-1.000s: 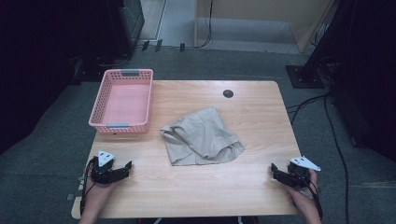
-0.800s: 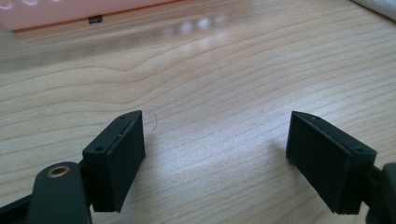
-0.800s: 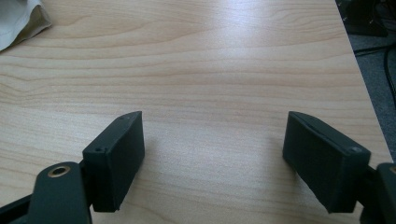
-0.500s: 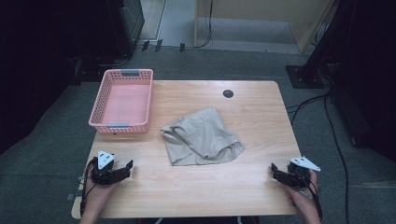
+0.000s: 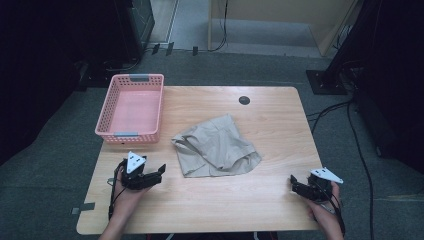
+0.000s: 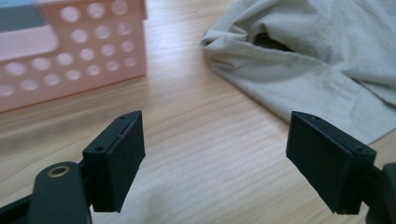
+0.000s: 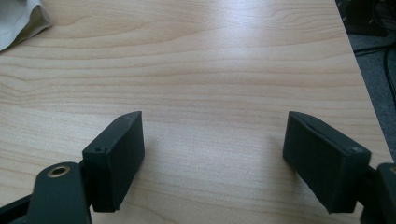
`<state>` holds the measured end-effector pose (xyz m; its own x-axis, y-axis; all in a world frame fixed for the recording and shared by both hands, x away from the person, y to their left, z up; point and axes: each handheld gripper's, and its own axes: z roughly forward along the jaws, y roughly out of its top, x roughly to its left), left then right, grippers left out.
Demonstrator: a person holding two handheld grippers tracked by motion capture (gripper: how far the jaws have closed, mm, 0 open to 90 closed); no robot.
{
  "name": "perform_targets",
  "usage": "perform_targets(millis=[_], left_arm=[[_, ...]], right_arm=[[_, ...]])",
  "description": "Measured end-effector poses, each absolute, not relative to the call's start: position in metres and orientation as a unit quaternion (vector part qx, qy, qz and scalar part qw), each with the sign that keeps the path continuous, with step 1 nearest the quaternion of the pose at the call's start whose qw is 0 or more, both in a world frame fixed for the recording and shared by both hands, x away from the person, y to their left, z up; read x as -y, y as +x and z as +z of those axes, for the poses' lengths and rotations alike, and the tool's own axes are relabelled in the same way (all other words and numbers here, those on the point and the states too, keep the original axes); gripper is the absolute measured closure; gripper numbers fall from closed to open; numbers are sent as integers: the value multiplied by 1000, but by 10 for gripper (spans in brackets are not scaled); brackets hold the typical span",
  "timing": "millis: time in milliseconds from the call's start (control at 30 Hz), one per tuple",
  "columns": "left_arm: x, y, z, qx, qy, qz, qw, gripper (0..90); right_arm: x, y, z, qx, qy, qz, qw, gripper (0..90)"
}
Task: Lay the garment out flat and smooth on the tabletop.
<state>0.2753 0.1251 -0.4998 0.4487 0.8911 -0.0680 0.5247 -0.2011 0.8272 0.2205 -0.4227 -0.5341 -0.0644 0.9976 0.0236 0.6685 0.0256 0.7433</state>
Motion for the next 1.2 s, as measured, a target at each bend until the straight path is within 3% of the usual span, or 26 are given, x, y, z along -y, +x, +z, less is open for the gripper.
perform_targets(millis=[800, 1200], left_arm=[[-62, 290, -503, -456, 758, 173, 433, 204], [-37, 289, -520, -447, 783, 188, 390, 224]], right_arm=[[423, 220, -534, -664, 627, 305, 270, 209], [422, 221, -534, -667, 624, 306, 268, 209]])
